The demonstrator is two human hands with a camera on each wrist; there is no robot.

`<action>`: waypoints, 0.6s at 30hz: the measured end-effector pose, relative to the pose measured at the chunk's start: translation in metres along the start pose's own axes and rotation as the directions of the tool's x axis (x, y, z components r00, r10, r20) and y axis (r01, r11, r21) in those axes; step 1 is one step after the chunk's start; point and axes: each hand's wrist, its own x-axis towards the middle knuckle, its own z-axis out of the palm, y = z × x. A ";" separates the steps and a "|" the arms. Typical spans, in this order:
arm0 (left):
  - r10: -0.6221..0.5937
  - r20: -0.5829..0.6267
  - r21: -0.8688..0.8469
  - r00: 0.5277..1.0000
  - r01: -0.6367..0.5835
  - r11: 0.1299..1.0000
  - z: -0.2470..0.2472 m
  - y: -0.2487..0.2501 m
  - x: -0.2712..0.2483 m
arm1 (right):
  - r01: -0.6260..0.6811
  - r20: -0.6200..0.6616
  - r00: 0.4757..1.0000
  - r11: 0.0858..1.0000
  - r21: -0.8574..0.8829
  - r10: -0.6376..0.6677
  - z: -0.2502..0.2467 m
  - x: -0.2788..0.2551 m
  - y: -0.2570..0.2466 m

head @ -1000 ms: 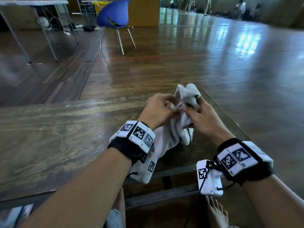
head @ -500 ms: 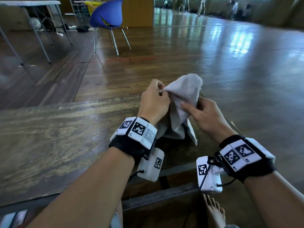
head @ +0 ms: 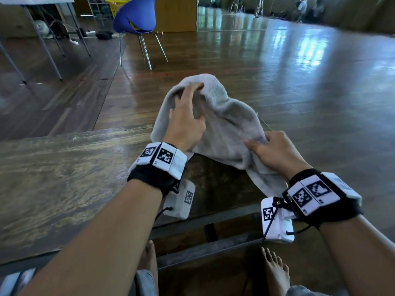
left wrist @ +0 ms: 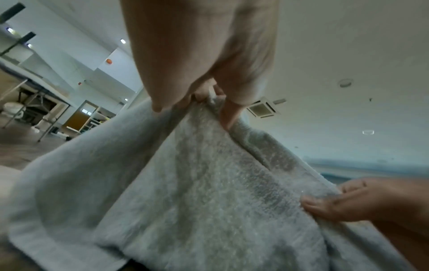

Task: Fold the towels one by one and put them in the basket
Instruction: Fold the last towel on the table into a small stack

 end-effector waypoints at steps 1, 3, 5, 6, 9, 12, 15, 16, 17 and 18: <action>-0.059 0.077 0.058 0.995 0.055 0.997 0.000 -0.001 -0.002 | -0.006 0.013 1.000 1.000 -0.024 0.007 0.001 0.000 0.002; -0.166 0.208 0.165 0.964 0.133 0.977 -0.001 -0.004 -0.005 | -0.007 -0.002 1.000 0.999 -0.031 0.007 0.001 0.001 0.002; -0.236 0.305 0.256 0.923 0.159 0.953 -0.001 -0.005 -0.010 | -0.024 -0.015 1.000 0.999 0.042 0.025 0.003 0.002 -0.001; -0.263 0.334 0.284 0.905 0.169 0.944 0.001 -0.005 -0.012 | -0.057 0.003 0.998 0.989 0.140 0.057 0.003 0.002 -0.005; -0.336 0.373 0.263 0.865 0.249 0.932 0.010 -0.001 -0.013 | -0.183 0.148 0.981 0.844 0.504 0.124 0.004 -0.003 -0.019; -0.321 0.553 0.171 0.769 0.272 0.947 0.017 0.006 -0.013 | -0.207 0.195 0.976 0.717 0.666 0.101 0.004 -0.007 -0.030; -0.304 0.702 0.239 0.644 0.189 0.953 0.019 0.007 -0.019 | -0.198 0.195 0.979 0.551 0.811 0.065 0.007 -0.008 -0.036; -0.304 0.684 0.291 0.663 0.134 0.947 0.020 0.004 -0.020 | -0.191 0.190 0.980 0.495 0.848 0.054 0.008 -0.007 -0.037; -0.298 0.638 0.338 0.710 0.089 0.937 0.021 0.002 -0.020 | -0.183 0.180 0.982 0.457 0.871 0.051 0.008 -0.006 -0.037; -0.279 0.580 0.355 0.765 0.071 0.932 0.020 0.002 -0.019 | -0.172 0.162 0.985 0.458 0.872 0.060 0.007 -0.004 -0.035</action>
